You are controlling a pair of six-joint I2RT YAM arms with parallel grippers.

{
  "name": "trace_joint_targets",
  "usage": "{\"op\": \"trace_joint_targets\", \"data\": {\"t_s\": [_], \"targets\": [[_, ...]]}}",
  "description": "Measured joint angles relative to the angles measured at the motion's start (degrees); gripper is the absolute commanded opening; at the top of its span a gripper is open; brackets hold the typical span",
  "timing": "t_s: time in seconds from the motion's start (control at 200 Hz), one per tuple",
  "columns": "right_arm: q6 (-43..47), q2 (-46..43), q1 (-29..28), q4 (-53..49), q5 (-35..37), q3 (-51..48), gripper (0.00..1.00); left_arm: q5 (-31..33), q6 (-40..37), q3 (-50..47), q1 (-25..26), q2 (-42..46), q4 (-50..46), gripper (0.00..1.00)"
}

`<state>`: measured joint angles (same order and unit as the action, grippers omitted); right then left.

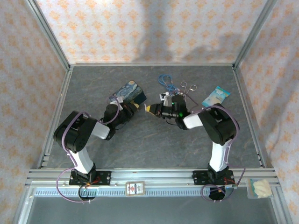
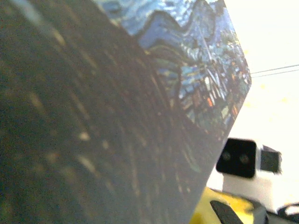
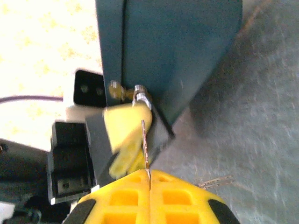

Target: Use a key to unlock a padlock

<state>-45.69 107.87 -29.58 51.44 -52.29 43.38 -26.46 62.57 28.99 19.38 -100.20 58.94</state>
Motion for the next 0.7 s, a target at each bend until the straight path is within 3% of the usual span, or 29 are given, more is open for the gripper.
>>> {"op": "trace_joint_targets", "data": {"t_s": [0.29,0.41,0.551,0.701], "targets": [[7.02,-5.84,-0.04,-7.32,2.14,-5.38,0.0,8.46,-9.38,6.27,0.22,-0.48,-12.59,0.01],[11.04,-8.24,-0.04,-11.02,2.93,-5.35,0.0,9.51,-10.71,6.56,1.01,-1.77,-14.36,0.16],[15.19,-9.6,-0.04,-15.1,2.99,-4.96,0.0,9.55,-12.09,6.51,1.66,-2.32,-16.39,0.46],[20.2,-9.75,-0.04,-21.11,2.73,-2.8,0.0,9.14,-12.13,5.6,1.6,0.74,-19.21,0.5]]}}
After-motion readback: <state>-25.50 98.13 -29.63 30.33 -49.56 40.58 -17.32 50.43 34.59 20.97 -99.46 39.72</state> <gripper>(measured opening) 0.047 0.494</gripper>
